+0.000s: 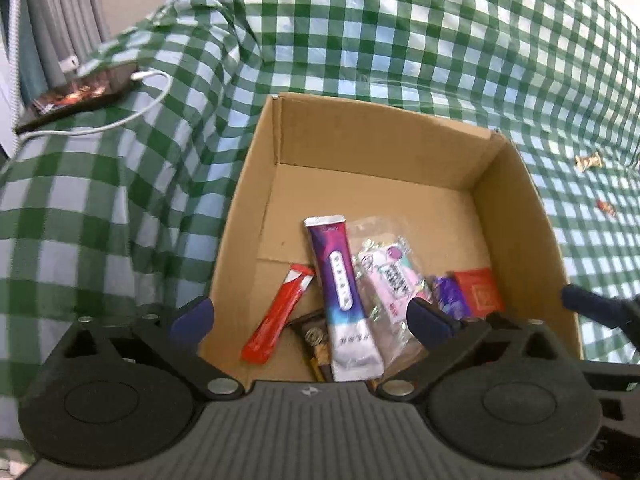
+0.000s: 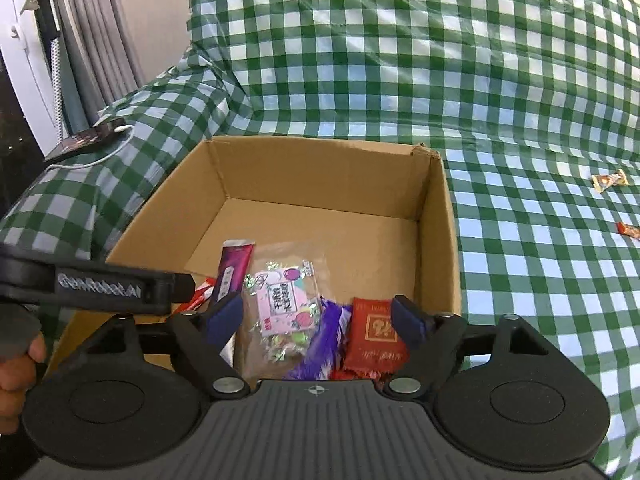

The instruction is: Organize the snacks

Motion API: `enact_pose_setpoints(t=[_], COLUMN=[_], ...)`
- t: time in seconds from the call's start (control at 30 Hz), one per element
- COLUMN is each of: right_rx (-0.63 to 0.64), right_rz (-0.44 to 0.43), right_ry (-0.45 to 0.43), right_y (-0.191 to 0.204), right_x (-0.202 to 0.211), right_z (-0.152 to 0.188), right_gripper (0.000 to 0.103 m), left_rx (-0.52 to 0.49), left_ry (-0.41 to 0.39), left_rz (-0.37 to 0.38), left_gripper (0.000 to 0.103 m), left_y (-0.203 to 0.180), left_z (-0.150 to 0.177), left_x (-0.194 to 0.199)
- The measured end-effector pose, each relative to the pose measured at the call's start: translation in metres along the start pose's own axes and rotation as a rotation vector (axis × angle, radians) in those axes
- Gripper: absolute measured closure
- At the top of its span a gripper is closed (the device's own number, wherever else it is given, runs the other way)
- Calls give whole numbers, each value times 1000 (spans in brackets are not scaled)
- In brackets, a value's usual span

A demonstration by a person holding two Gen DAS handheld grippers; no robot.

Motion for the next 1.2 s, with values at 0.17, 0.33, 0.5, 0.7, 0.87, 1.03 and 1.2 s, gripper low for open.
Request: enact_pose_setpoints(t=[0.17,0.33,0.5,0.7,0.87,1.03,1.2], right_rx=[-13,4,41,91,101,92,96], right_rz=[-2,2,-9,-8,0,2,2], right_ry=[8,-1,-27,-110,-166,-211,-242], right_y=[9,18,32,45,46,45,48], right_x=[38,76,111,149,174,194,206], right_z=[18,37,50,64,73,81,88], right_gripper=[9,6,3,0,0,0,0], left_rx=[11,24,17,19,26,14,12], left_ry=[9,9,8,-51,-87,-126,-143], left_rz=[-25,-48,-47,-60,-58,-64,-71], left_gripper=[0,0,0,0,0,0,0], left_y=[9,15,14,9,6,1,2], left_z=[21,45,73,98,111,121,130], left_x=[27,58,90,129,152,171,182])
Point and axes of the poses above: each gripper's, at about its wrist camera, not at the fingertips, and x roughly against the way its jaws point, y to its left, z to its underside, the point moved 3 cm from there along -x, roughly the way its jaws point, and after that the axes turned 4 degrees about x, right-handed, at the moved point
